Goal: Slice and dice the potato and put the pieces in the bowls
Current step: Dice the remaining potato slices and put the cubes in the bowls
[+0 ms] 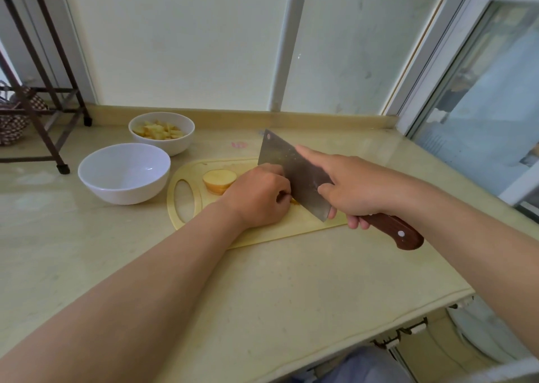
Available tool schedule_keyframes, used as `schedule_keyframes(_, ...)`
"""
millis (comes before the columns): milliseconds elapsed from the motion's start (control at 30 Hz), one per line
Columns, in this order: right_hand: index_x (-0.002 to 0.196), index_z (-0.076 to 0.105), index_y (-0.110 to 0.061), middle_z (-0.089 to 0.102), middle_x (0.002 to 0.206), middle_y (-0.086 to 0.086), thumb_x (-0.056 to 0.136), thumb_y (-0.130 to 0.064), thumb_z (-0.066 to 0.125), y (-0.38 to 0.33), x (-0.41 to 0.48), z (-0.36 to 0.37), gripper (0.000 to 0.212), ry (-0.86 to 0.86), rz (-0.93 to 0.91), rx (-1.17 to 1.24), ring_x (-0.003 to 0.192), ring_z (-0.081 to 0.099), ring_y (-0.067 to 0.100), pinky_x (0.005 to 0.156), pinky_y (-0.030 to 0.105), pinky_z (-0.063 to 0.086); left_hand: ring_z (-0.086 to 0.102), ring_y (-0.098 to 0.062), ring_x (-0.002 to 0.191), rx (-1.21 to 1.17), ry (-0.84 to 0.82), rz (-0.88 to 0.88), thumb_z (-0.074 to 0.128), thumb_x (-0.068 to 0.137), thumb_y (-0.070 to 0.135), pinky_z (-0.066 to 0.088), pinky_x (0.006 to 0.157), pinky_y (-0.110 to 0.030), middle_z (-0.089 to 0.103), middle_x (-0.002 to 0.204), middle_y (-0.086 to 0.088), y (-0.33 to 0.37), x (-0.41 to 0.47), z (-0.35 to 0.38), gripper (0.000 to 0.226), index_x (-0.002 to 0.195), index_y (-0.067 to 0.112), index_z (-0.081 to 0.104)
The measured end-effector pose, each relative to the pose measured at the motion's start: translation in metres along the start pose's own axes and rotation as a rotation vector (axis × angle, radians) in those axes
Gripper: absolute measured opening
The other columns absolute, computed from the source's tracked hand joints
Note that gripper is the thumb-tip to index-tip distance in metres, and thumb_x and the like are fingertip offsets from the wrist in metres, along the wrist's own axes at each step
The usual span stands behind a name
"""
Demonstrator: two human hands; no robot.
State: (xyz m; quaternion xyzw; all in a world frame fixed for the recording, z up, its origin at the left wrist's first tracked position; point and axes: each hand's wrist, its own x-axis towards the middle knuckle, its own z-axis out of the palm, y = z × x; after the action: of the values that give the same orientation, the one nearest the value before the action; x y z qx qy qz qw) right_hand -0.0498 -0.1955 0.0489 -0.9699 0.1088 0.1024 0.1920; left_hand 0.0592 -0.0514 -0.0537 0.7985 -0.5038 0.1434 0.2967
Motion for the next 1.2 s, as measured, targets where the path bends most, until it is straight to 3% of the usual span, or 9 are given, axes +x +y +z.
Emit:
schedule_keyframes(133, 0.154, -0.001, -0.066, 0.072, 0.091, 0.010, 0.104, -0.009, 0.036, -0.006, -0.002, 0.006, 0.085, -0.001, 0.025, -0.011, 0.043, 0.064, 0.016, 0.045, 0.029, 0.054, 0.056, -0.021, 0.071, 0.004, 0.000, 0.008, 0.063, 0.079, 0.016, 0.052, 0.063, -0.038, 0.061, 0.076, -0.003, 0.001, 0.000, 0.000, 0.013, 0.077, 0.011, 0.075)
schedule_keyframes(333, 0.158, -0.003, -0.059, 0.071, 0.093, 0.016, 0.097, -0.005, 0.038, -0.029, 0.032, 0.016, 0.091, 0.045, -0.028, -0.010, 0.066, 0.076, 0.033, 0.053, 0.041, 0.063, 0.060, -0.024, 0.071, -0.005, -0.003, 0.023, 0.062, 0.074, 0.014, 0.052, 0.060, -0.033, 0.066, 0.077, -0.004, -0.001, 0.000, 0.000, 0.016, 0.080, 0.013, 0.077)
schedule_keyframes(400, 0.158, 0.000, -0.061, 0.069, 0.093, 0.015, 0.097, -0.003, 0.037, -0.027, 0.034, 0.013, 0.091, 0.036, -0.040, -0.007, 0.062, 0.075, 0.032, 0.052, 0.043, 0.063, 0.060, -0.024, 0.070, -0.001, 0.002, 0.021, 0.064, 0.074, 0.013, 0.052, 0.060, -0.032, 0.066, 0.076, -0.004, 0.000, -0.001, -0.001, 0.014, 0.079, 0.012, 0.077)
schedule_keyframes(500, 0.154, 0.007, -0.068, 0.073, 0.088, 0.012, 0.100, -0.005, 0.037, -0.007, 0.024, 0.005, 0.087, 0.061, -0.017, 0.081, 0.048, 0.067, 0.022, 0.045, 0.033, 0.056, 0.058, -0.024, 0.069, 0.012, 0.011, 0.002, 0.065, 0.074, 0.013, 0.052, 0.060, -0.035, 0.062, 0.073, -0.003, 0.000, -0.001, -0.001, 0.009, 0.073, 0.010, 0.074)
schedule_keyframes(633, 0.159, 0.010, -0.058, 0.075, 0.082, 0.011, 0.105, -0.010, 0.042, 0.027, 0.007, -0.012, 0.079, 0.189, 0.025, 0.215, 0.043, 0.063, 0.018, 0.041, 0.029, 0.050, 0.056, -0.020, 0.077, -0.006, -0.026, -0.053, 0.061, 0.077, 0.019, 0.052, 0.069, -0.038, 0.061, 0.079, 0.000, -0.002, 0.000, 0.001, 0.012, 0.074, 0.012, 0.070)
schedule_keyframes(867, 0.160, 0.009, -0.056, 0.075, 0.083, 0.012, 0.107, -0.011, 0.042, 0.057, 0.006, -0.010, 0.077, 0.185, 0.113, 0.250, 0.045, 0.064, 0.018, 0.044, 0.030, 0.051, 0.046, -0.019, 0.103, -0.011, -0.138, -0.216, 0.062, 0.080, 0.028, 0.043, 0.091, -0.035, 0.050, 0.111, 0.001, 0.002, 0.003, -0.004, 0.033, 0.109, 0.018, 0.050)
schedule_keyframes(1033, 0.161, 0.010, -0.054, 0.071, 0.057, 0.004, 0.107, -0.009, 0.041, 0.053, 0.018, -0.007, 0.078, 0.117, 0.094, 0.241, 0.047, 0.064, 0.022, 0.046, 0.033, 0.053, 0.041, -0.020, 0.131, -0.004, -0.260, -0.313, 0.056, 0.089, 0.034, 0.037, 0.105, -0.031, 0.036, 0.149, 0.000, 0.007, 0.005, -0.007, 0.062, 0.145, 0.019, 0.032)
schedule_keyframes(1100, 0.160, 0.009, -0.057, 0.074, 0.070, 0.007, 0.106, -0.008, 0.040, 0.047, 0.019, -0.006, 0.079, 0.100, 0.078, 0.201, 0.048, 0.066, 0.021, 0.047, 0.033, 0.055, 0.033, -0.020, 0.140, 0.011, -0.308, -0.319, 0.053, 0.093, 0.035, 0.030, 0.111, -0.031, 0.027, 0.157, 0.001, 0.007, 0.007, -0.007, 0.069, 0.152, 0.019, 0.022)
schedule_keyframes(1200, 0.159, 0.007, -0.059, 0.072, 0.088, 0.012, 0.106, -0.009, 0.039, 0.036, 0.016, -0.004, 0.080, 0.063, 0.050, 0.135, 0.046, 0.065, 0.017, 0.048, 0.032, 0.056, 0.036, -0.020, 0.138, 0.018, -0.325, -0.316, 0.051, 0.095, 0.037, 0.032, 0.110, -0.031, 0.034, 0.155, 0.000, 0.007, 0.008, -0.007, 0.067, 0.153, 0.020, 0.021)
